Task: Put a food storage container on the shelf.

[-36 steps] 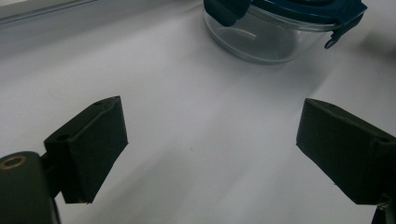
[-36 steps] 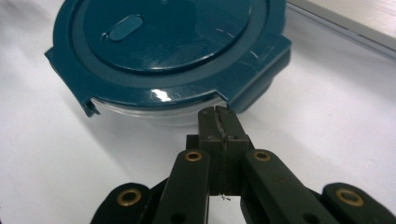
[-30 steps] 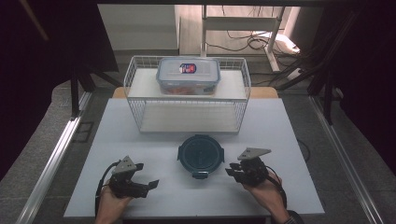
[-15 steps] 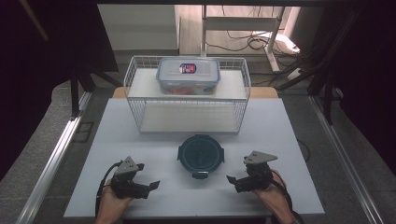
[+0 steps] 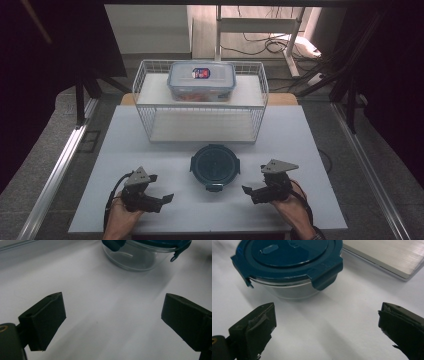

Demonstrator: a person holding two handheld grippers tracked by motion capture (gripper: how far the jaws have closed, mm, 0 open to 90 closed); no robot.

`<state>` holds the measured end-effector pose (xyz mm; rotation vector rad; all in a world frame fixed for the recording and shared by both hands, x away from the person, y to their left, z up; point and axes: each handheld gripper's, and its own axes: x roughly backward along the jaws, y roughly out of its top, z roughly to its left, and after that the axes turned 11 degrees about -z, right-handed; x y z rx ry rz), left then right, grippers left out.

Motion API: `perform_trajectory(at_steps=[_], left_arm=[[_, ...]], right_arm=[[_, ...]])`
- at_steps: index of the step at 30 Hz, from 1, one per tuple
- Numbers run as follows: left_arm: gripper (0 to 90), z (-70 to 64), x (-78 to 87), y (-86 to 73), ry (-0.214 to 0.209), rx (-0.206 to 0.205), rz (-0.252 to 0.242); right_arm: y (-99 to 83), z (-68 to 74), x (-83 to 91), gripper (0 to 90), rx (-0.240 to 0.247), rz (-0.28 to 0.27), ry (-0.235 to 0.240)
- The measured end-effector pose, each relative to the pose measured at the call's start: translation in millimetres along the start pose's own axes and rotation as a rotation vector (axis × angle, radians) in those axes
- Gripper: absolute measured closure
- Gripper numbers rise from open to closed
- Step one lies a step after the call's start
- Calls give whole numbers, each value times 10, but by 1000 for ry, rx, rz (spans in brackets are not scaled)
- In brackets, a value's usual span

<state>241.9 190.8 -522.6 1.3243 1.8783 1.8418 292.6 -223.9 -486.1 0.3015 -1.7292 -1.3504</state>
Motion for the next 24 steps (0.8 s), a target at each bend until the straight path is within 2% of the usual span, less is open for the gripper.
perform_trajectory(at_steps=[6, 10, 13, 20, 24], left_arm=[[38, -6, -86, 181, -24, 19, 0], [22, 20, -157, 296, -60, 47, -8], [13, 48, -236, 387, -85, 61, -13], [27, 37, -545, 638, -138, 24, 5], [39, 48, -739, 716, -164, 29, 26]], right_arm=[[85, 19, -71, 13, -23, 12, -6], [158, 36, -141, 0, -29, 27, 2], [222, 19, -186, 0, -66, 27, 14], [371, -57, -306, 0, -137, 30, 61], [437, -72, -426, 3, -150, 42, 81]])
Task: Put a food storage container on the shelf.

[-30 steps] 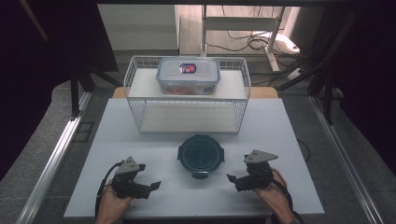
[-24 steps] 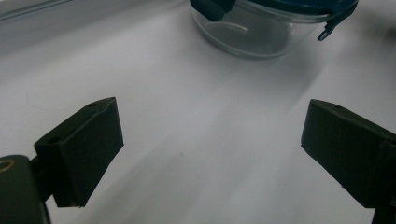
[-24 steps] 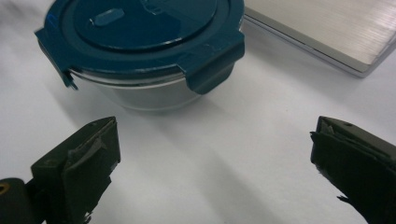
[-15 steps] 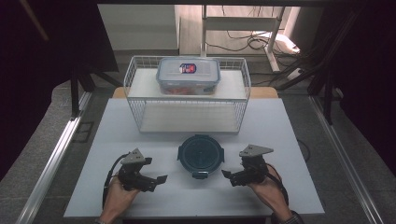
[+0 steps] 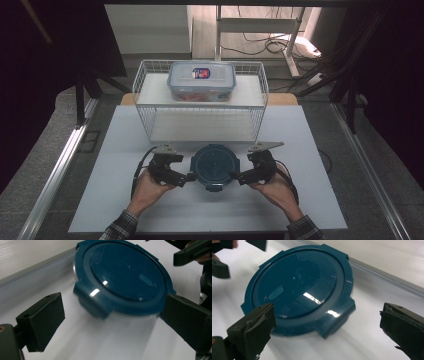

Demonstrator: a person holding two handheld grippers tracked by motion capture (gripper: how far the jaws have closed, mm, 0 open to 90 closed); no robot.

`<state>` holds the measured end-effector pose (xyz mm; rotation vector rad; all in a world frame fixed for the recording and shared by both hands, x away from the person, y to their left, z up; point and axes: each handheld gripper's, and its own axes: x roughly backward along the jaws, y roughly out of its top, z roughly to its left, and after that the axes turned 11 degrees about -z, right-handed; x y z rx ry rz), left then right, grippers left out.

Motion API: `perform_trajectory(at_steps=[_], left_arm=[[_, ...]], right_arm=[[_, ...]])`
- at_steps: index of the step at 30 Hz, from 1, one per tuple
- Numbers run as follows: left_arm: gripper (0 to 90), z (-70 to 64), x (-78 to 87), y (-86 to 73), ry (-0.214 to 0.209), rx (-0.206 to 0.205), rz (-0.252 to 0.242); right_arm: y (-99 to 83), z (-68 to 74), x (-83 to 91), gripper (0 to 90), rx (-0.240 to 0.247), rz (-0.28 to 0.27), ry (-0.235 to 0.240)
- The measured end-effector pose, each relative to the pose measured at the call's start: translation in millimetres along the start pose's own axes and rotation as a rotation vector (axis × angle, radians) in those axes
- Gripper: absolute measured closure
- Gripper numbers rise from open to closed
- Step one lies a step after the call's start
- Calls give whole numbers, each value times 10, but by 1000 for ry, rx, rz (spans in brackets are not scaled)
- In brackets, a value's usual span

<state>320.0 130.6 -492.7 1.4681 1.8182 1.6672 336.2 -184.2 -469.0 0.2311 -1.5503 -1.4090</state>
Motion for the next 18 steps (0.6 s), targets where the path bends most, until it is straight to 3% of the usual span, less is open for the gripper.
perform_trajectory(at_steps=[3, 5, 6, 7, 9, 10, 11, 14, 17, 18], left_arm=[[37, 121, -143, 11, -16, 46, 21], [36, 250, -237, -15, -60, 116, 46], [37, 288, -262, -28, -73, 124, 55], [37, 339, -290, -57, -133, 170, 54], [132, 373, -302, -94, -217, 234, 57], [193, 361, -307, -113, -235, 235, 72], [190, 359, -295, -116, -232, 241, 75], [256, 385, -236, -141, -254, 297, 50], [402, 389, -113, -191, -283, 356, -5], [434, 375, -79, -206, -288, 354, -9]], right_arm=[[11, -43, -95, 15, -33, 24, 27], [-9, -118, -151, 29, -86, 42, 62], [-24, -155, -174, 34, -112, 53, 73], [-35, -181, -190, 46, -128, 59, 83], [-70, -239, -228, 77, -180, 79, 122], [-87, -265, -239, 127, -221, 87, 159], [-109, -283, -250, 173, -261, 105, 228], [-114, -269, -230, 201, -252, 115, 229], [-102, -274, -137, 331, -282, 91, 232], [-106, -274, -98, 368, -291, 80, 236]])
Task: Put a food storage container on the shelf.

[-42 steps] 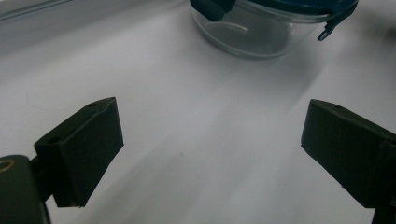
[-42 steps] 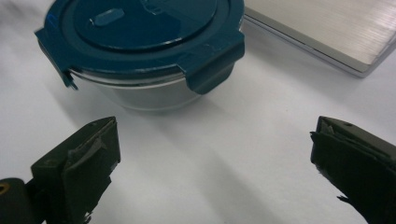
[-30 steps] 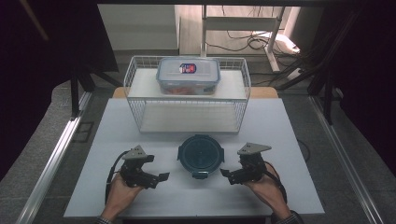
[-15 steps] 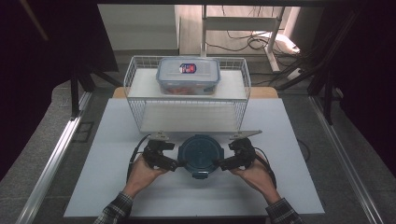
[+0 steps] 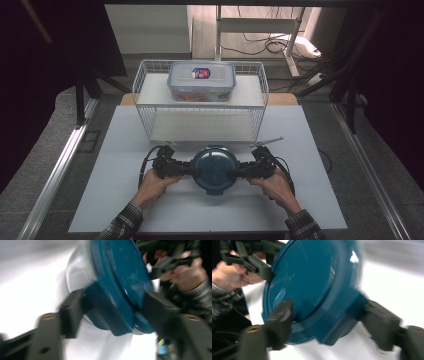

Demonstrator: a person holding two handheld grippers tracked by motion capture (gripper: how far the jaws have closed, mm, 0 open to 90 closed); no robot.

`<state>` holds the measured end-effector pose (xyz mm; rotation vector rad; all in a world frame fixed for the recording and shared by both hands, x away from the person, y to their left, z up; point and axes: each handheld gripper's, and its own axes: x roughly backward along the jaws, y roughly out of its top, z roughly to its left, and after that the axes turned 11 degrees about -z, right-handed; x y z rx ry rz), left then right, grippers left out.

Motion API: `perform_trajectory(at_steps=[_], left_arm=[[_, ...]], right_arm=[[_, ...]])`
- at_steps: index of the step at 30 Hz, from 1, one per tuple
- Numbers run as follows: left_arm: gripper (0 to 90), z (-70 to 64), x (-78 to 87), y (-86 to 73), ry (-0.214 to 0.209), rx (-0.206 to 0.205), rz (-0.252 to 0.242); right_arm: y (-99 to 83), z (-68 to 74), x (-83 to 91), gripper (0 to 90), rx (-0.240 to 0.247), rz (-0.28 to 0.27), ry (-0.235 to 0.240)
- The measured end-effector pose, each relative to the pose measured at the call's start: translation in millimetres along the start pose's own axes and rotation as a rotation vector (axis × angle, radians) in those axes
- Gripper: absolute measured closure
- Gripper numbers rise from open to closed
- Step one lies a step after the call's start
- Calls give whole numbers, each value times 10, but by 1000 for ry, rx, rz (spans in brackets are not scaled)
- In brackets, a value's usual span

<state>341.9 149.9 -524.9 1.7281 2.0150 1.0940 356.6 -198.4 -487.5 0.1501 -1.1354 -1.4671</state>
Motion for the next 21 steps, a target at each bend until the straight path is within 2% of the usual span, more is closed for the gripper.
perform_trajectory(at_steps=[3, 7, 9, 10, 11, 12, 15, 19, 21], left_arm=[[533, -67, 74, -76, -18, -8, -19], [550, -140, 136, -188, -9, -13, -40], [557, -139, 155, -235, 3, 1, -62], [559, -123, 170, -252, 8, 8, -63], [561, -110, 172, -266, -3, 13, -66], [563, -119, 172, -273, 2, 6, -73], [559, -134, 172, -291, 9, 0, -84], [559, -147, 167, -341, 22, 32, -124], [561, -198, 158, -335, 39, 16, -128]], right_arm=[[-33, 59, 69, 413, -10, -18, -7], [-85, 136, 145, 470, -20, -42, 5], [-96, 178, 170, 491, -8, -44, 6], [-105, 184, 187, 550, -12, -50, 17], [-116, 177, 212, 561, -10, -59, 27], [-133, 170, 215, 562, -18, -65, 40], [-129, 200, 222, 562, -3, -58, 23], [-151, 203, 218, 559, -23, -80, 17], [-167, 212, 219, 554, -33, -84, -1]])
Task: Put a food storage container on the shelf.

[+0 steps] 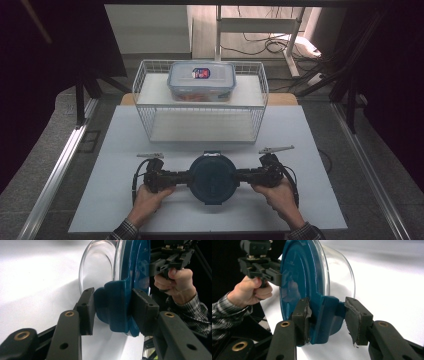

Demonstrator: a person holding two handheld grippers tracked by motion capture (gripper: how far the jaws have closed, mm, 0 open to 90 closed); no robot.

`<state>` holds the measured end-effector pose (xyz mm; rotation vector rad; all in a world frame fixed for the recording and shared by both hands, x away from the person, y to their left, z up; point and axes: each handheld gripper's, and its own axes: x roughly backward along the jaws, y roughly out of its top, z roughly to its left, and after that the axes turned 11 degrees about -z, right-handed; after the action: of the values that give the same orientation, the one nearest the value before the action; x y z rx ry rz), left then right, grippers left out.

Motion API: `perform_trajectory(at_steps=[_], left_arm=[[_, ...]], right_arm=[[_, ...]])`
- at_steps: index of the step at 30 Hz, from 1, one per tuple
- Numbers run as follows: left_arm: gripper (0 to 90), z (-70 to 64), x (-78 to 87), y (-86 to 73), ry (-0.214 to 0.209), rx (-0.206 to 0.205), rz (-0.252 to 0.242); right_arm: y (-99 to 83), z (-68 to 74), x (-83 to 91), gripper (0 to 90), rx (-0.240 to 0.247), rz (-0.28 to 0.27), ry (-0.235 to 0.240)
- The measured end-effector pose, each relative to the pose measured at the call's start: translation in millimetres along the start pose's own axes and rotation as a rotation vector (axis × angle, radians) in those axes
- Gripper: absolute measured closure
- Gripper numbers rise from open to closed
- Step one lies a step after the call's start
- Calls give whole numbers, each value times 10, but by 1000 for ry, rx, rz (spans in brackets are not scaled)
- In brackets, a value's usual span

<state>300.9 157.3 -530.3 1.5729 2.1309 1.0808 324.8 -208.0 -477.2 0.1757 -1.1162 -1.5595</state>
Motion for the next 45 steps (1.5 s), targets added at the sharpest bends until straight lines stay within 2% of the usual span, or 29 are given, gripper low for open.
perform_trajectory(at_steps=[1, 4, 7, 11, 17, 26, 39, 45], left_arm=[[565, -15, -2, 1, 3, 5, -4], [575, -32, 0, 11, 8, 17, -14], [576, -61, 5, 69, 22, 3, -10], [575, -114, 39, 179, 26, -23, -8], [575, -244, 114, 355, 35, -68, -31], [574, -414, 232, 712, 53, -113, -73], [572, -616, 401, 1267, 59, -138, -138], [572, -715, 478, 1510, 58, -164, -155]], right_arm=[[-4, 6, 6, 554, -12, 3, -10], [-18, 31, 26, 559, -10, -3, -20], [3, 56, 27, 559, 17, -4, -32], [78, 65, 29, 559, 30, -24, -17], [243, 155, 74, 559, 66, -57, -1], [596, 299, 117, 558, 107, -87, 15], [1165, 528, 166, 559, 163, -132, 19], [1422, 654, 206, 558, 190, -147, 21]])
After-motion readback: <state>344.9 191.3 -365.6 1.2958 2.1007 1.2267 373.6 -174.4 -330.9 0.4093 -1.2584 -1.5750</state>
